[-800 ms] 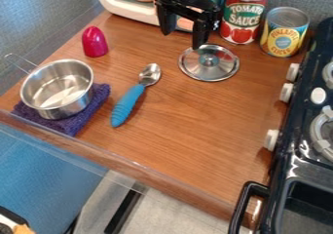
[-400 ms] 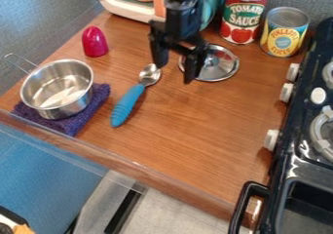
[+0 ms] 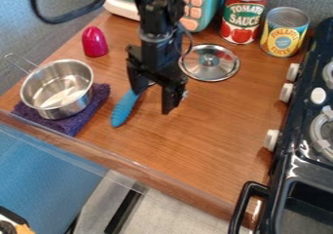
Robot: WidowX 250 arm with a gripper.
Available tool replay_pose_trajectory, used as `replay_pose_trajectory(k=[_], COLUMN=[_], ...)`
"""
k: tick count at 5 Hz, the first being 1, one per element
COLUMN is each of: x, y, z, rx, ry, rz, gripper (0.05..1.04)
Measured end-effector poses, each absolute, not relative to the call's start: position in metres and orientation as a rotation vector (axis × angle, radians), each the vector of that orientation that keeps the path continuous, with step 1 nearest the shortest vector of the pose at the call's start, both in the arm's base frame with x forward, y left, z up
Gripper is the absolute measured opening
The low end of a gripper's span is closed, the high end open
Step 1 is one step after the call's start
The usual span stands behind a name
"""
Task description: Move the blue spoon next to a red stuff
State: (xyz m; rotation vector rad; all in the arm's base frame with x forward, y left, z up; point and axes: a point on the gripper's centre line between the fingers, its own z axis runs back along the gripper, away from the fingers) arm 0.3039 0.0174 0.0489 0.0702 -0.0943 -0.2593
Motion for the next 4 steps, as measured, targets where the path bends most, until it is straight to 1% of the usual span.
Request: replay_pose_trajectory(k=[1, 2, 3, 4], x=[0.294, 0.295, 0.295, 0.295], y=[0.022, 0.025, 0.029, 0.031], z=[0.042, 0.041, 0.046, 0.067], rx=[0.103, 0.127, 0.131, 0.149], ry=[-0.096, -0.112, -0.122, -0.181], rz=[-0.265, -0.27, -0.265, -0.257], gripper=[1.001, 1.001, 1.0, 1.0])
